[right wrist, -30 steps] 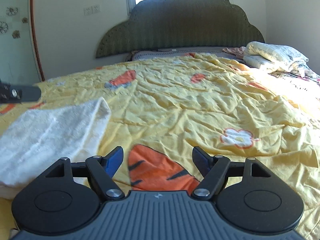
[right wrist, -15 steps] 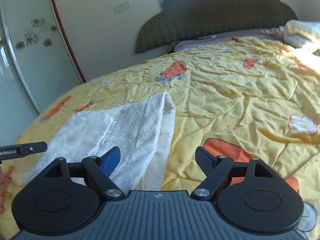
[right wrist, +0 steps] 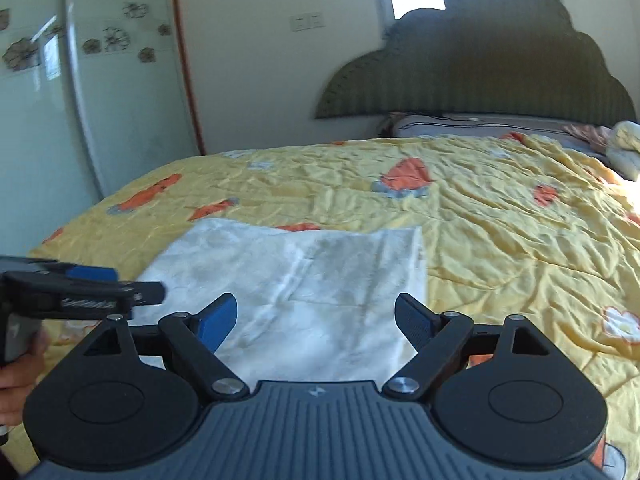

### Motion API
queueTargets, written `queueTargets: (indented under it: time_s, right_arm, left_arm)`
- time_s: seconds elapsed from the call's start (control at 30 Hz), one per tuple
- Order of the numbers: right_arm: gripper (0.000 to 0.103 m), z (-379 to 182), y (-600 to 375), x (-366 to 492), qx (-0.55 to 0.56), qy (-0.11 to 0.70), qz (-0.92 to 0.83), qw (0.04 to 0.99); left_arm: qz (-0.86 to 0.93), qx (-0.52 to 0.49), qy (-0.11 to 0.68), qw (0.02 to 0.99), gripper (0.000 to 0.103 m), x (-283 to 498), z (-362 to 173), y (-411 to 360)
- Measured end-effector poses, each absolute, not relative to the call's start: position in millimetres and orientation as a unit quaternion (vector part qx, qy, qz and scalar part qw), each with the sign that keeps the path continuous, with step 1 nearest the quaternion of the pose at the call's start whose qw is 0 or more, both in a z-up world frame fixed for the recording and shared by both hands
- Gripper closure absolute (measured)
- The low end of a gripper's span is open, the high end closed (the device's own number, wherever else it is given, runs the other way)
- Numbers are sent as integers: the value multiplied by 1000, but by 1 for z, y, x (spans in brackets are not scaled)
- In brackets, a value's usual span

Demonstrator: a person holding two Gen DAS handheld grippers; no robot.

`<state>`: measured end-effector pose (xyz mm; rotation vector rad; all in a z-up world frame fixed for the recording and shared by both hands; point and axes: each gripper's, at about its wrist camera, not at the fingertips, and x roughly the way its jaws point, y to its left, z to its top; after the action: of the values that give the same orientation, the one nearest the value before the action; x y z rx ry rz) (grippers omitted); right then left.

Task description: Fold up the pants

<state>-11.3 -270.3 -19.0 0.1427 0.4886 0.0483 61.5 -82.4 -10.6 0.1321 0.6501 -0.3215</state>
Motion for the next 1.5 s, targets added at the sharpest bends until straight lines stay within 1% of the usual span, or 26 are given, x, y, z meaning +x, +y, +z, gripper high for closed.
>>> queueTargets:
  time_s: [0.17,0.3,0.37,0.43,0.5,0.6,0.67,0.73,0.8,0.87,0.9,0.93,0.97,1.03,1.07,1.1,1.17,1.3,1.4,1.5]
  right_arm:
    - [16,-21,-234,-26,26,262,53,963]
    - [16,-23,-235,-32,23,264,51,963]
    - [16,-22,-256,-27,55,260,46,963]
    - [16,-26,-289,-14,112,259,46,958]
    - [16,-38,-326,6,184,282,51,940]
    - [15,-65,-368,36,272,317,78,905]
    - [15,-78,-381,49,299,326,99,891]
    - [15,-84,-385,58,322,319,140,880]
    - [15,-87,-383,67,326,314,154,878]
    - [16,-87,-376,78,317,317,166,878]
    - [18,-86,-373,82,311,318,170,879]
    - [29,-85,-369,86,303,322,171,881]
    - [50,-84,-367,90,292,329,163,883]
    - [64,-82,-367,91,283,334,159,885]
    - [69,-80,-366,89,281,331,162,886]
    - [71,-76,-364,86,275,328,163,889]
    - [76,-63,-356,84,260,319,166,896]
    - [77,-25,-337,93,223,282,190,914]
    - [78,0,-324,118,203,253,220,920]
    - [78,11,-310,156,188,240,228,925]
  left_arm:
    - [-143,70,325,932,28,56,-12,-75]
    - [-142,65,329,931,27,55,-11,-67]
    - [-151,62,327,931,27,58,-10,-63]
    - [-175,54,322,929,25,67,-9,-57]
    - [-213,38,330,919,25,84,-11,-48]
    - [-263,11,367,892,24,114,-19,-35]
    - [-280,-9,390,877,24,130,-27,-28]
    - [-293,-34,409,864,24,146,-38,-23]
    - [-304,-64,428,849,24,160,-50,-20]
    - [-312,-84,419,848,27,166,-53,-22]
    - [-319,-85,422,844,36,168,-53,-26]
    - [-314,-78,423,846,44,170,-52,-31]
    - [-308,-69,419,851,52,170,-51,-34]
    - [-299,-54,406,862,75,166,-49,-36]
    - [-296,-58,397,867,81,163,-46,-34]
    - [-296,-62,384,872,86,159,-42,-30]
    - [-296,-64,361,882,88,152,-33,-26]
    - [-277,-52,309,908,89,144,-4,-18]
    - [-251,-54,281,925,89,161,21,0]
    - [-221,-40,273,935,88,189,35,10]
